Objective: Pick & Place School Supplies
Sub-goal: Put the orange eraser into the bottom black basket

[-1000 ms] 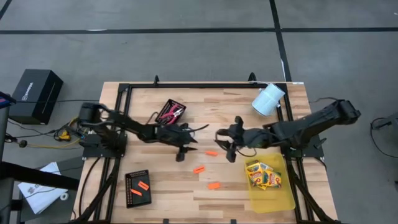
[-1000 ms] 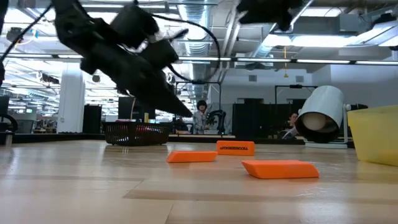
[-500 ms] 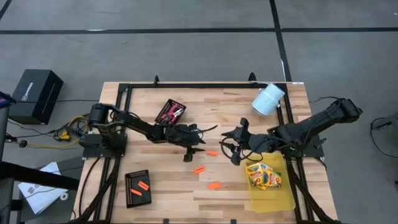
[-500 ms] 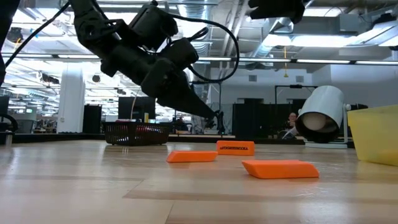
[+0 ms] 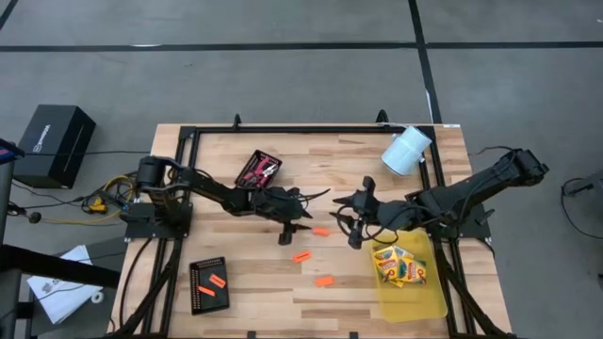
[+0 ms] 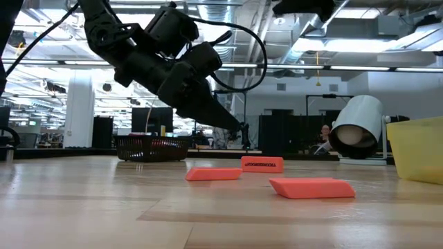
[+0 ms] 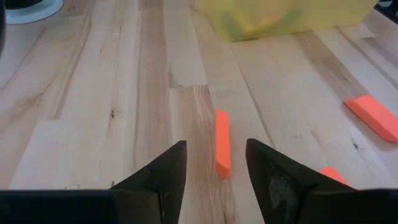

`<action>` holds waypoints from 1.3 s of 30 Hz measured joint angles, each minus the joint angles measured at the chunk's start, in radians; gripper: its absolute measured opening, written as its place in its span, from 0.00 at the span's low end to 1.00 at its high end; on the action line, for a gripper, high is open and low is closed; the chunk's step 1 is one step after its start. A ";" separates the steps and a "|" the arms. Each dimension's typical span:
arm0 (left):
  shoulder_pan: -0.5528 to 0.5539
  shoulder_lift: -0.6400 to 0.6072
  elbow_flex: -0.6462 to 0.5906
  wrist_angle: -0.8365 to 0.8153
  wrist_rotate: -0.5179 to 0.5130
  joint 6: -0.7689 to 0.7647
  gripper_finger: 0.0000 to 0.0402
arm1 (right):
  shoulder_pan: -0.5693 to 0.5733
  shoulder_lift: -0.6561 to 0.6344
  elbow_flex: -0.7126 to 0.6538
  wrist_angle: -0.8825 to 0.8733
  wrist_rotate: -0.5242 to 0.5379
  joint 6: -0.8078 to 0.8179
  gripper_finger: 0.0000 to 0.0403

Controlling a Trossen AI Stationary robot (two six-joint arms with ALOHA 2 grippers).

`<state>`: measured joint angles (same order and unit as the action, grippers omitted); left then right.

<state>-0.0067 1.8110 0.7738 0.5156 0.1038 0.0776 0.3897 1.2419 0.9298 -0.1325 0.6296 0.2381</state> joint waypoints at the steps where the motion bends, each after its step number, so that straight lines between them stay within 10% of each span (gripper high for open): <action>1: 0.000 0.002 0.000 0.001 0.000 -0.004 0.40 | 0.000 0.000 0.000 0.013 0.000 -0.011 0.39; 39: 0.006 0.223 0.196 -0.090 0.096 -0.005 0.40 | -0.010 0.000 0.000 0.028 -0.004 -0.055 0.39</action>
<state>-0.0009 2.0338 0.9703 0.4254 0.1999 0.0722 0.3794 1.2415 0.9298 -0.1047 0.6254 0.1829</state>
